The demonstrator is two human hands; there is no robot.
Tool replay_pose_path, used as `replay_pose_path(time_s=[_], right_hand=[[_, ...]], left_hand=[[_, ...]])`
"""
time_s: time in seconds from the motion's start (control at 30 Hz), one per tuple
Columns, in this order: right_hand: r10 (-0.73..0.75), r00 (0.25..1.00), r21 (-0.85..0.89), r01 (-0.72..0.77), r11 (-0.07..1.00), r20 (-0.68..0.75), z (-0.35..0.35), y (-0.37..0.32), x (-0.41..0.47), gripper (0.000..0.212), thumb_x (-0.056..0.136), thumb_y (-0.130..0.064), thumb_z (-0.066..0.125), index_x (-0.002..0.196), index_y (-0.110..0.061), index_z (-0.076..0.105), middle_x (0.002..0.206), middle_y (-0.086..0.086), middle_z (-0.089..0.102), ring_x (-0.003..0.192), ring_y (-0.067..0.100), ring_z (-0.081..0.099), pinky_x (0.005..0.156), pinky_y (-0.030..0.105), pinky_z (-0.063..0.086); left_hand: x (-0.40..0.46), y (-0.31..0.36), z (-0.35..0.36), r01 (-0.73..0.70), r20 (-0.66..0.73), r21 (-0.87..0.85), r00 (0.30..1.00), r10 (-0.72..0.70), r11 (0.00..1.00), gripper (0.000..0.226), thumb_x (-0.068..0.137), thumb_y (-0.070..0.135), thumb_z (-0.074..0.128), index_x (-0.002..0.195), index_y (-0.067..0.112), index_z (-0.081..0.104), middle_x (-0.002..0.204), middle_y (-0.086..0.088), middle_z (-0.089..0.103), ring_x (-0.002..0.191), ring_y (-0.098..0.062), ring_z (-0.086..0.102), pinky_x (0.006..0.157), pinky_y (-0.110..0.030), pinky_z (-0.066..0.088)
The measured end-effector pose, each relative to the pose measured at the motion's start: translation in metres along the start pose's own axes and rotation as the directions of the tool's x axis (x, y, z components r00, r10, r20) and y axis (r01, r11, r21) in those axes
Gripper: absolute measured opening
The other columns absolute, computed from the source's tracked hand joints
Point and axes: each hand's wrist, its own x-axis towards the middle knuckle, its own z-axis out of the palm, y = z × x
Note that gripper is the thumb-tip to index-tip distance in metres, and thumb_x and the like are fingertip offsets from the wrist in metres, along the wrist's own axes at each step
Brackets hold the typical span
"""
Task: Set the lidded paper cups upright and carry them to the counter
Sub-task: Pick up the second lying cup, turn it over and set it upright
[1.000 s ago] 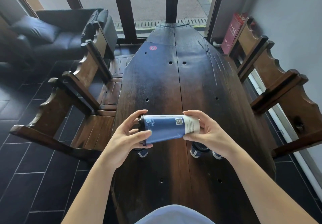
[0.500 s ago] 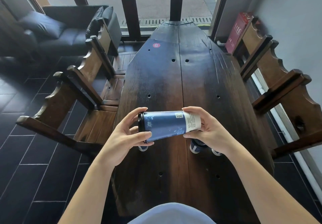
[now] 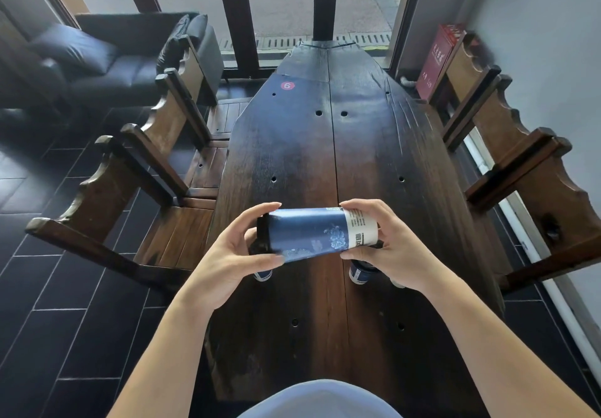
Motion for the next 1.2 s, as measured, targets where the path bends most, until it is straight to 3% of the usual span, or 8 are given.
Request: replay_pose_path(time_s=[0.13, 0.27, 0.47, 0.6, 0.83, 0.93, 1.03, 1.2], right_hand=[[-0.009, 1.0, -0.04, 0.009, 0.999, -0.002, -0.001, 0.004, -0.005, 0.078, 0.077, -0.016, 0.088, 0.133, -0.051, 0.046, 0.135, -0.018, 0.042, 0.129, 0.003, 0.043, 0.099, 0.029, 0.054], [-0.082, 0.996, -0.175, 0.075, 0.982, -0.034, 0.0, 0.003, -0.003, 0.082, 0.079, -0.015, 0.086, 0.135, -0.054, 0.041, 0.14, -0.019, 0.037, 0.131, 0.001, 0.039, 0.099, 0.018, 0.049], [-0.03, 0.998, -0.018, 0.029, 0.999, -0.049, -0.003, 0.001, -0.005, 0.073, 0.077, -0.013, 0.088, 0.134, -0.04, 0.05, 0.126, -0.02, 0.05, 0.121, 0.007, 0.052, 0.084, 0.026, 0.059], [-0.036, 0.997, -0.006, 0.036, 0.999, -0.062, -0.001, 0.001, -0.004, 0.076, 0.077, -0.012, 0.088, 0.136, -0.04, 0.051, 0.136, -0.019, 0.046, 0.13, 0.01, 0.047, 0.091, 0.029, 0.058], [0.01, 0.998, 0.158, 0.0, 0.987, -0.062, -0.007, 0.0, -0.001, 0.07, 0.074, -0.002, 0.088, 0.132, -0.031, 0.061, 0.128, -0.007, 0.055, 0.121, 0.015, 0.055, 0.084, 0.029, 0.061], [0.042, 0.998, 0.204, -0.034, 0.978, -0.037, -0.004, 0.002, 0.0, 0.07, 0.074, -0.009, 0.089, 0.133, -0.035, 0.06, 0.128, -0.005, 0.056, 0.12, 0.02, 0.058, 0.088, 0.028, 0.059], [0.016, 0.999, 0.248, -0.003, 0.969, -0.051, -0.003, 0.001, 0.001, 0.065, 0.074, -0.013, 0.088, 0.131, -0.032, 0.063, 0.133, -0.006, 0.055, 0.122, 0.025, 0.057, 0.094, 0.034, 0.057], [0.048, 0.998, 0.33, -0.029, 0.944, -0.05, 0.001, 0.0, 0.002, 0.057, 0.076, -0.015, 0.085, 0.128, -0.03, 0.067, 0.127, -0.003, 0.057, 0.115, 0.026, 0.062, 0.095, 0.044, 0.058]], left_hand=[[0.002, 0.002, 0.004, -0.023, -0.028, 0.01, 0.999, 0.024, 1.0, 0.065, 0.067, 0.005, 0.084, 0.126, 0.03, 0.069, 0.143, 0.003, 0.06, 0.121, -0.027, 0.061, 0.093, -0.042, 0.056], [0.003, 0.004, 0.008, 0.004, -0.041, -0.05, 0.999, -0.006, 0.999, 0.069, 0.071, 0.016, 0.087, 0.135, 0.029, 0.064, 0.127, -0.006, 0.065, 0.113, -0.03, 0.065, 0.093, -0.058, 0.059], [0.002, 0.005, 0.006, -0.016, 0.023, -0.049, 1.0, 0.017, 0.999, 0.078, 0.07, -0.007, 0.084, 0.14, 0.02, 0.059, 0.132, -0.011, 0.06, 0.113, -0.038, 0.058, 0.091, -0.087, 0.042], [0.005, 0.007, 0.01, -0.009, -0.022, -0.098, 1.0, 0.007, 0.995, 0.072, 0.067, -0.003, 0.083, 0.132, 0.022, 0.064, 0.126, -0.007, 0.062, 0.112, -0.033, 0.063, 0.09, -0.062, 0.059], [0.009, 0.007, 0.006, -0.009, -0.008, -0.108, 1.0, 0.008, 0.994, 0.073, 0.069, 0.003, 0.084, 0.135, 0.024, 0.064, 0.134, -0.007, 0.063, 0.118, -0.03, 0.062, 0.103, -0.057, 0.05], [0.009, 0.009, 0.007, -0.01, -0.045, -0.1, 0.999, 0.006, 0.995, 0.063, 0.068, 0.007, 0.083, 0.127, 0.022, 0.067, 0.136, -0.009, 0.062, 0.113, -0.027, 0.061, 0.097, -0.055, 0.048], [0.01, 0.01, 0.007, 0.035, -0.061, -0.122, 0.997, -0.043, 0.992, 0.064, 0.069, 0.015, 0.085, 0.13, 0.026, 0.067, 0.125, -0.009, 0.064, 0.107, -0.029, 0.067, 0.09, -0.054, 0.058], [0.01, 0.009, 0.001, 0.005, -0.031, -0.114, 0.999, -0.008, 0.993, 0.067, 0.067, 0.009, 0.084, 0.13, 0.024, 0.068, 0.134, -0.004, 0.065, 0.114, -0.026, 0.065, 0.097, -0.049, 0.053]])
